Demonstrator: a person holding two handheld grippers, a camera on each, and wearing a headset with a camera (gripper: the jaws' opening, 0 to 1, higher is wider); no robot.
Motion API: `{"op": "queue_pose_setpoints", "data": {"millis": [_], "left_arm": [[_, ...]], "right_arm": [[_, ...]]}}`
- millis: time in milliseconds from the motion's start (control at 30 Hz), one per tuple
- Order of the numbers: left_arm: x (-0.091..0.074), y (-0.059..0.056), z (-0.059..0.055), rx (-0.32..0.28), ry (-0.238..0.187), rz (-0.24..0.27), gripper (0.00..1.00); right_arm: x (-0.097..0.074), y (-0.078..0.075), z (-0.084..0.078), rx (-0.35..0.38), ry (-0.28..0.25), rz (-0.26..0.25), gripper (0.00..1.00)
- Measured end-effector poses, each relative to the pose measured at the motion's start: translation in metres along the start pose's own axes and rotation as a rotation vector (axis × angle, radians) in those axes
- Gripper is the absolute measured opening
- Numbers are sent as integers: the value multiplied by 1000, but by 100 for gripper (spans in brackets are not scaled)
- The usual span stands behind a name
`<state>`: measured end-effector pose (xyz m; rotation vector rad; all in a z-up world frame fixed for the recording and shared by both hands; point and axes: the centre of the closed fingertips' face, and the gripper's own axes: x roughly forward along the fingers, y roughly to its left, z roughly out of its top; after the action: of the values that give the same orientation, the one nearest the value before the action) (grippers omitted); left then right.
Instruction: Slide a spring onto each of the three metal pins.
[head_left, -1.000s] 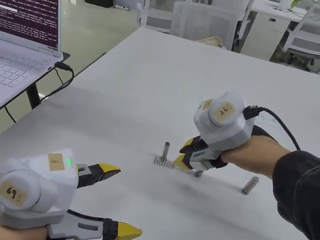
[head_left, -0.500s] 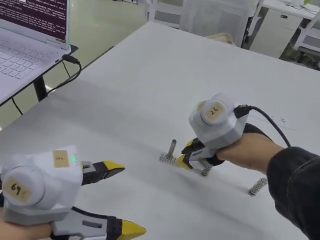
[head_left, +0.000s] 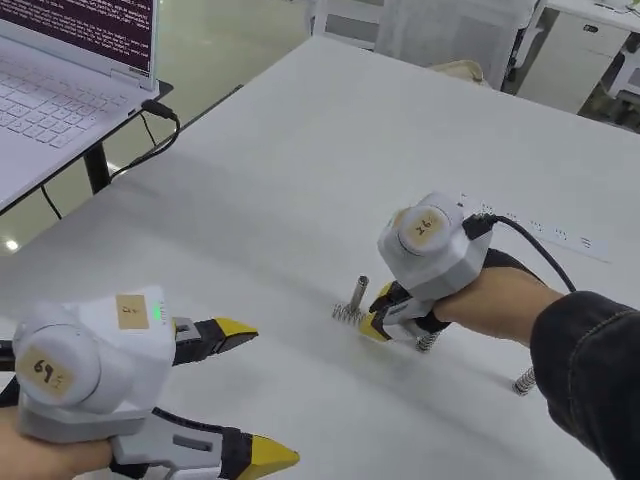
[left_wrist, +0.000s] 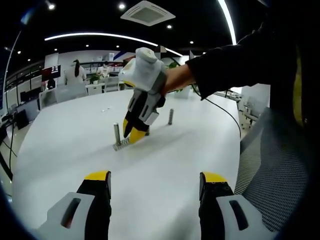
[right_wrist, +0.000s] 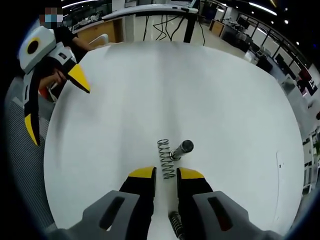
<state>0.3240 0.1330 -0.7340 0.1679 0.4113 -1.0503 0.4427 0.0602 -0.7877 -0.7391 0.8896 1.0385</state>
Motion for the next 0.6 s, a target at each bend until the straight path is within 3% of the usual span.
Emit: {"op": "queue_pose_setpoints", "data": {"millis": [600], "left_arm": [[0,2,0,-6,1,6,67]], "right_arm": [[6,7,-7,-1,2,2,8]]}}
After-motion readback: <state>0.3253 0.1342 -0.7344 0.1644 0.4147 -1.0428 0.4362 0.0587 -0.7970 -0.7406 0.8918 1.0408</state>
